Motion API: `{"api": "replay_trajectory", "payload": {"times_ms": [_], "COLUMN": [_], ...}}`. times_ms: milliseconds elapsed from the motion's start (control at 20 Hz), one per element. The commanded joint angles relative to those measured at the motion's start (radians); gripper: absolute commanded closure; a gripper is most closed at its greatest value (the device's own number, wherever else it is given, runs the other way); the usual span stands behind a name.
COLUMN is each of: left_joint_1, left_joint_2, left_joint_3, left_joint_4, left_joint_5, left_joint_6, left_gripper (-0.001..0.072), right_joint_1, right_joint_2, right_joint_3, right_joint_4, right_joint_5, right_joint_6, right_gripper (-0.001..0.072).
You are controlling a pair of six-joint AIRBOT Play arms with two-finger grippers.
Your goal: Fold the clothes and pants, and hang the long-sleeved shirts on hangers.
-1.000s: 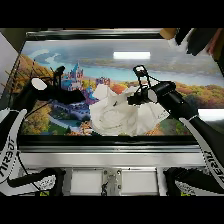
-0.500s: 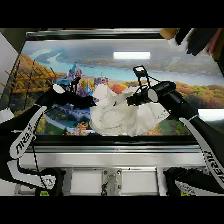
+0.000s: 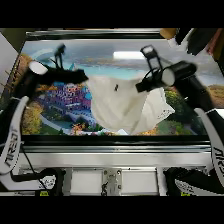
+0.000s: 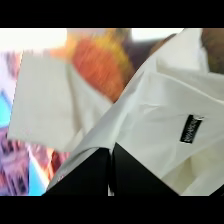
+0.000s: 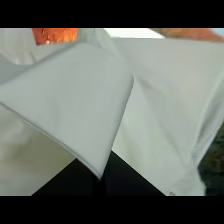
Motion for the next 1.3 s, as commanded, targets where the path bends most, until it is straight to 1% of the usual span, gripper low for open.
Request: {"api": "replay_trajectory", "payload": {"times_ms": [0, 100, 200, 300, 500, 600, 700, 800, 850, 900, 1000, 1050, 1150, 1250], "left_joint_1": [0.014, -0.007, -0.027, -0.058, -0.101, -0.105, -0.105, -0.105, -0.105, -0.105, -0.105, -0.105, -0.105, -0.105], "left_joint_2": [0.209, 0.311, 0.397, 0.472, 0.573, 0.587, 0.571, 0.524, 0.492, 0.455, 0.37, 0.325, 0.258, 0.252], "left_joint_3": [0.256, 0.396, 0.49, 0.535, 0.538, 0.538, 0.538, 0.538, 0.538, 0.538, 0.538, 0.537, 0.493, 0.346], "left_joint_4": [0.003, 0.005, 0.005, 0.005, 0.005, 0.006, 0.007, 0.013, 0.05, 0.116, 0.29, 0.378, 0.484, 0.502], "left_joint_5": [0.006, 0.016, 0.034, 0.053, 0.121, 0.138, 0.14, 0.116, 0.092, 0.051, -0.093, -0.197, -0.374, -0.447], "left_joint_6": [-0.004, -0.003, -0.003, -0.003, 0.008, 0.008, 0.007, 0.004, -0.032, -0.092, -0.203, -0.241, -0.245, -0.247], "left_gripper": [0.0696, 0.0696, 0.0696, 0.0696, 0.0696, 0.0696, 0.0696, 0.0696, 0.0696, 0.0696, 0.0696, 0.0696, 0.0696, 0.0696], "right_joint_1": [-0.045, -0.043, -0.041, -0.041, -0.041, -0.041, -0.041, -0.042, -0.042, -0.042, -0.042, -0.042, -0.042, -0.04], "right_joint_2": [0.034, 0.068, 0.123, 0.211, 0.344, 0.378, 0.38, 0.353, 0.333, 0.312, 0.258, 0.223, 0.141, 0.06], "right_joint_3": [0.331, 0.505, 0.597, 0.595, 0.587, 0.584, 0.583, 0.582, 0.574, 0.557, 0.512, 0.491, 0.475, 0.468], "right_joint_4": [-0.011, -0.007, 0.012, 0.025, 0.037, 0.037, 0.037, 0.037, 0.036, 0.036, 0.024, 0.013, -0.002, 0.002], "right_joint_5": [0.128, 0.125, 0.097, 0.031, -0.07, -0.092, -0.076, -0.026, 0.011, 0.048, 0.15, 0.218, 0.383, 0.55], "right_joint_6": [-0.088, -0.088, -0.087, -0.084, -0.057, -0.037, -0.031, -0.006, 0.009, 0.011, 0.01, 0.01, 0.009, 0.009], "right_gripper": [0.0698, 0.0699, 0.0699, 0.0699, 0.0699, 0.07, 0.07, 0.07, 0.07, 0.07, 0.07, 0.07, 0.0699, 0.07]}}
